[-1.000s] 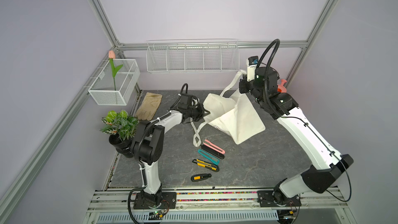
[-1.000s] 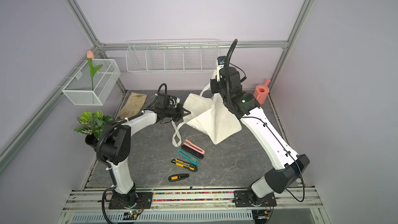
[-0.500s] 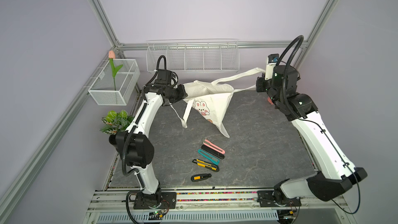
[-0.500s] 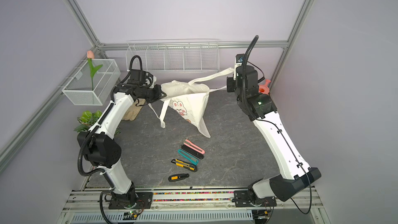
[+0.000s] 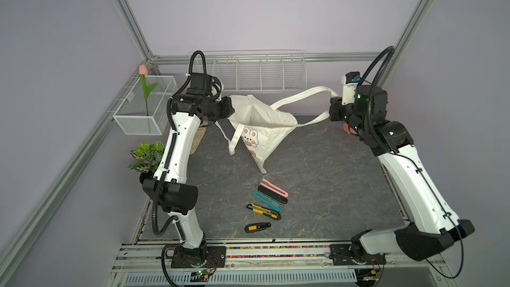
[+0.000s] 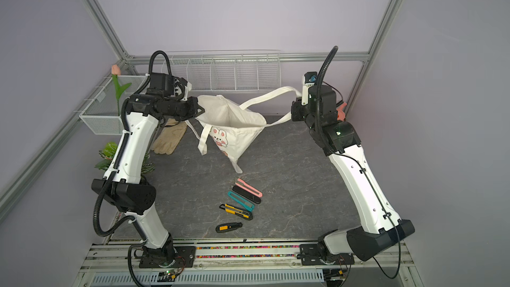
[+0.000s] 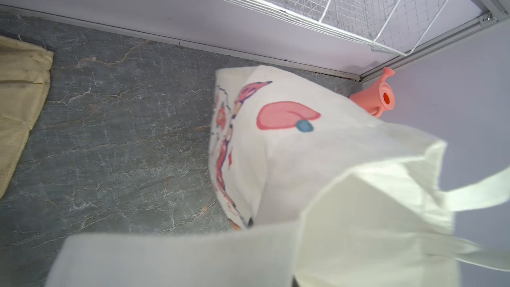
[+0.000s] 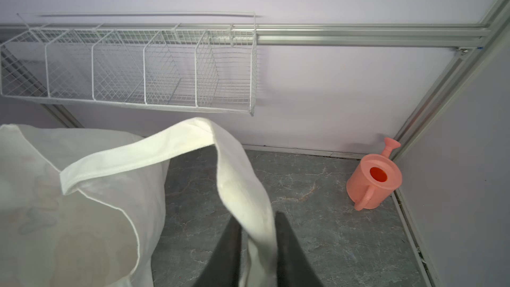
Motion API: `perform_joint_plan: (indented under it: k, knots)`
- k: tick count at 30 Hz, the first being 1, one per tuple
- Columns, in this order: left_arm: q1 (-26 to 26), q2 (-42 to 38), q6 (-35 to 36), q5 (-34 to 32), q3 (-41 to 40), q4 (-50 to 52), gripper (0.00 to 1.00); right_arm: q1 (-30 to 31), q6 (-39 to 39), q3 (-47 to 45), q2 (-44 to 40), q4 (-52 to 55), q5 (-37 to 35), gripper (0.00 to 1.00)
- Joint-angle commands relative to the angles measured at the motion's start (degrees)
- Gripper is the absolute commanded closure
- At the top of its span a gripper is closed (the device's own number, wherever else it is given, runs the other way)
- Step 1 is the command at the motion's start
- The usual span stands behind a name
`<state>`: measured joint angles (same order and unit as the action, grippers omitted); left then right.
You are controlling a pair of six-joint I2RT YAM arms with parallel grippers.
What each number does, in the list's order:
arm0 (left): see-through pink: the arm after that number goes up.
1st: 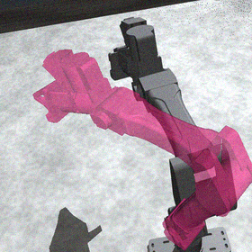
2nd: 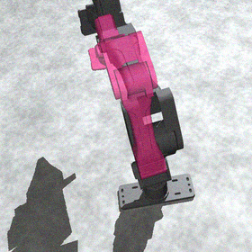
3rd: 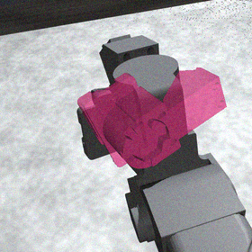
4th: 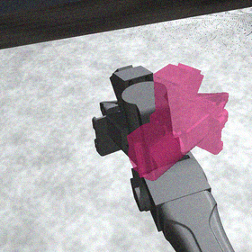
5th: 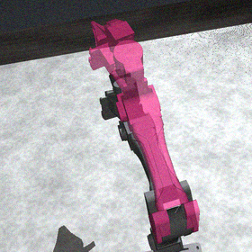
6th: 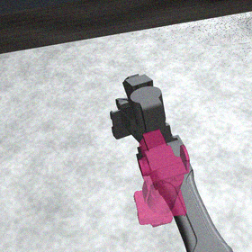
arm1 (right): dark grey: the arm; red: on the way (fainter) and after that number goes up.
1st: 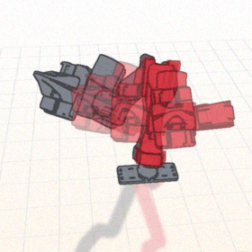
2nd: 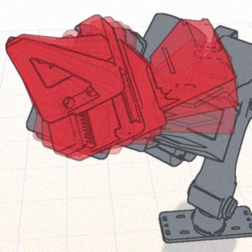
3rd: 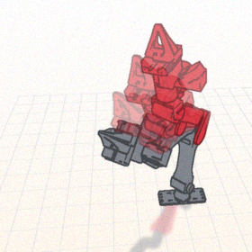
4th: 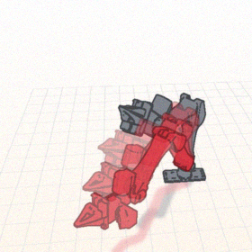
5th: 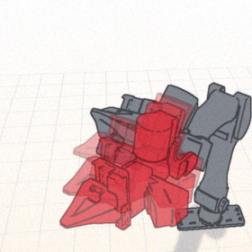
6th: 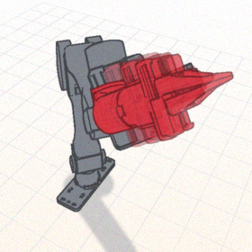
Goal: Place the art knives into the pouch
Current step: Open the pouch at the center of the board.
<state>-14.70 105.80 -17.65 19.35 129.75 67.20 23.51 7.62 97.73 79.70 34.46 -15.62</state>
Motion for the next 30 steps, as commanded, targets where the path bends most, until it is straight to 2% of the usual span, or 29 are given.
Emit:
perform_joint_plan:
  k: [1, 2, 3, 5, 7, 11, 15, 22, 30]
  knots:
    - [-2.20, 2.83, 2.99, -3.65, 7.06, 5.48, 1.00, 1.83, 2.41, -4.64, -1.80, -1.94, 4.62, 0.45]
    - [-2.56, 4.76, 3.50, -4.32, 10.00, 7.49, 1.00, 2.58, 2.51, -5.14, -2.54, -2.00, 4.55, 0.36]
    - [-2.82, 6.38, 4.01, -4.44, 12.71, 9.02, 1.00, 3.41, 2.55, -5.34, -3.20, -1.86, 4.28, 0.31]
    - [-3.43, 10.09, 4.87, -5.83, 18.39, 12.67, 1.00, 5.31, 2.42, -5.19, -4.92, -1.23, 3.86, 0.31]
    - [-4.08, 11.76, 5.26, -6.77, 20.58, 13.86, 1.00, 6.21, 3.27, -5.23, -6.05, -0.74, 5.33, 0.31]
    - [-6.17, 11.66, 5.53, -7.67, 17.77, 13.09, 1.00, 8.96, 7.05, -6.71, -6.53, -1.86, 12.53, 0.35]
    - [-7.69, 10.04, 4.70, -7.56, 12.29, 10.01, 1.00, 12.59, 12.26, -14.42, -6.50, -10.36, 17.38, 0.36]
    - [-10.09, 10.55, 2.82, -7.46, 8.54, 6.99, 1.00, 16.05, 20.12, -26.99, -4.31, -25.30, 18.98, 0.36]
    - [-13.93, 12.24, 1.02, -7.10, 7.19, 4.32, 1.00, 19.33, 24.07, -30.76, -0.13, -32.55, 19.27, 0.37]
